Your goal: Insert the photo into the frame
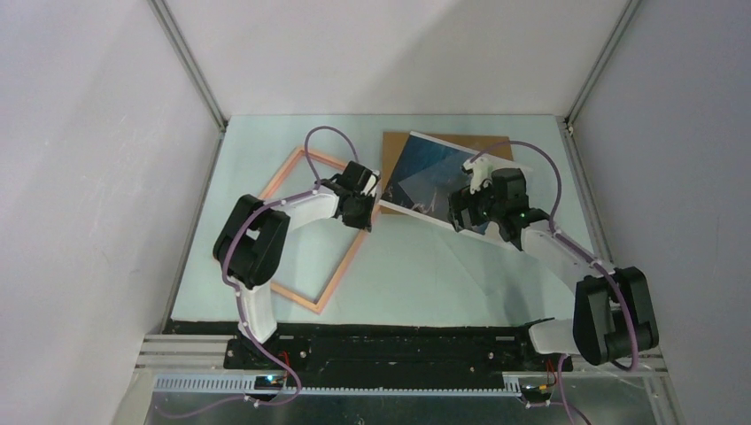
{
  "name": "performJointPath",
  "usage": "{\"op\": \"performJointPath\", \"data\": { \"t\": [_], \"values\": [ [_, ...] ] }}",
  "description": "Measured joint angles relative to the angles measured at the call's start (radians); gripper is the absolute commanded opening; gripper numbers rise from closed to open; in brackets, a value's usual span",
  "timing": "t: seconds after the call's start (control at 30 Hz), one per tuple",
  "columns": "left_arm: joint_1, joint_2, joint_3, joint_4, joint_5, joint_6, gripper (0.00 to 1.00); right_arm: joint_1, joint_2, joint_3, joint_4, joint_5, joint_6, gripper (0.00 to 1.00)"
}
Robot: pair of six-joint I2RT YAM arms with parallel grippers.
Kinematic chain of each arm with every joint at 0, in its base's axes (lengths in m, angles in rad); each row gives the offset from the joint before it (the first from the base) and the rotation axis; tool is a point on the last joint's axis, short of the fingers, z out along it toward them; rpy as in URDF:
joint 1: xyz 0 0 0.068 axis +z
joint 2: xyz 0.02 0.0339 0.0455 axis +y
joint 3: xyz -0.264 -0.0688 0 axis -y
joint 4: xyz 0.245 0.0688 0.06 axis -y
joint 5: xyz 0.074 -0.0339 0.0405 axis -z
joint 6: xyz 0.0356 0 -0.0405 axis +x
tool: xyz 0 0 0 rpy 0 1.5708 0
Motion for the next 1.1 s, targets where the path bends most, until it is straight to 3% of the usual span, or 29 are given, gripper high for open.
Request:
{"op": "performJointPath", "data": {
  "t": [0.73, 1.1],
  "values": [
    [0.057, 0.0, -0.042, 0.143, 0.032, -0.272, 0.0, 0.017, 0.1, 0.0, 0.025, 0.019, -0.058, 0.99],
    [0.062, -0.026, -0.097, 0.213, 0.033, -0.313, 0.0, 0.035, 0.212, 0.013, 0.065, 0.03, -0.104, 0.99]
  ]
}}
